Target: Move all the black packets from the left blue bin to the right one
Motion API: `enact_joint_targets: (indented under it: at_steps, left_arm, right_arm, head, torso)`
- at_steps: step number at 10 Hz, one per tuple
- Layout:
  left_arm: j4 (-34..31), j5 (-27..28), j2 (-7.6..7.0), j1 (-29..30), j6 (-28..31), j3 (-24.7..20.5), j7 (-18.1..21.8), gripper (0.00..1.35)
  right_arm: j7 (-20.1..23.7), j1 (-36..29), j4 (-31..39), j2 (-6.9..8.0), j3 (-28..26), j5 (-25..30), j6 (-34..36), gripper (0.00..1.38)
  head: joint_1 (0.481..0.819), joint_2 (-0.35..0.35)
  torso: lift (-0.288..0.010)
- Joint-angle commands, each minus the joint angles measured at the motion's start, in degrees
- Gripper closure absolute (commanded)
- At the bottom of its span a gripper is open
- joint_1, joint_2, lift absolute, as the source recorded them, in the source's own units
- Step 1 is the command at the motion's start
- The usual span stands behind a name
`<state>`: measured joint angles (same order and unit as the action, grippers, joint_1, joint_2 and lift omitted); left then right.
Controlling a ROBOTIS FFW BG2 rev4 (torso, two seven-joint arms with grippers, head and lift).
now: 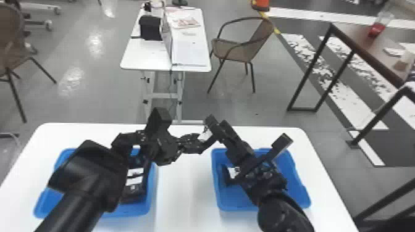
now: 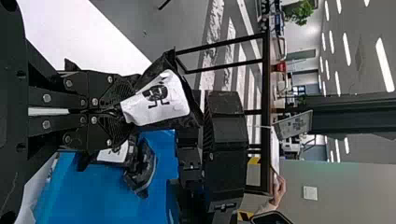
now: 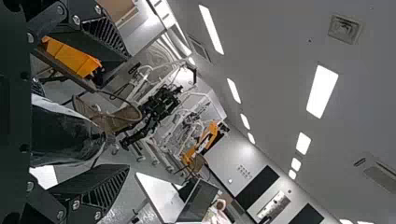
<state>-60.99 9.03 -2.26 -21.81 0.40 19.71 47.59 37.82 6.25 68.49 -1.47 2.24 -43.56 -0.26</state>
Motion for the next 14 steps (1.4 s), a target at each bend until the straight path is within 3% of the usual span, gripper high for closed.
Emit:
enact_joint_targets:
  at_steps: [1, 2, 3, 5, 9, 10, 11, 12, 14]
  left_arm:
    - [0.35, -1.91, 0.15, -0.43, -0.22, 0.68, -0.04, 1.21]
    - [0.35, -1.74, 0.32, -0.78, -0.31, 1.12, -0.04, 1.21]
    - [0.35, -2.0, 0.32, -0.78, -0.31, 1.03, -0.13, 1.21]
    - [0.26, -2.09, 0.5, -0.51, -0.31, 0.33, -0.13, 1.21]
    - [0.35, -2.79, 1.03, -0.08, -0.49, -0.99, -1.18, 1.18]
    - [0.26, -3.14, 1.2, 0.63, -0.4, -2.22, -1.45, 0.96]
    - [0.09, -3.41, 1.29, 1.77, 0.22, -4.68, -1.36, 0.41]
    - [-1.5, -3.41, 1.29, 4.06, 0.83, -8.55, -1.36, 0.05]
    - [-8.26, -4.2, 1.29, 10.21, 3.2, -17.16, -1.45, 0.12]
  right_arm:
    - [-0.03, 1.22, -1.52, 0.06, 0.74, 1.2, 0.0, 0.21]
    - [-0.11, 1.74, -1.61, 0.06, 0.74, 2.87, 1.14, 0.34]
    - [-0.46, 2.09, -1.61, -0.03, 0.66, 4.01, 2.64, 0.93]
    - [-4.42, 0.34, 0.76, 0.06, 0.74, 3.66, 3.16, 1.3]
    - [-5.47, -0.72, 0.24, 0.94, 0.74, 2.25, 1.32, 1.28]
    - [-5.47, -0.89, 0.06, 1.03, 0.66, 1.2, 0.44, 1.28]
    - [-5.83, -0.98, -0.47, 1.03, -0.13, 0.23, -0.27, 1.28]
    - [-5.91, -1.16, -0.9, 0.94, -2.77, 1.2, -0.27, 1.28]
    - [-6.09, -1.24, -3.54, -0.64, -7.25, 2.95, -0.27, 1.28]
  head:
    - [0.695, -0.16]
    - [0.695, -0.157]
    - [0.695, -0.157]
    - [0.695, -0.155]
    - [0.695, -0.154]
    - [0.695, -0.154]
    - [0.695, -0.153]
    - [0.695, -0.15]
    - [0.695, -0.147]
  torso:
    - [0.0]
    - [0.0]
    - [0.0]
    - [0.0]
    - [0.0]
    - [0.0]
    - [0.0]
    - [0.0]
    - [0.0]
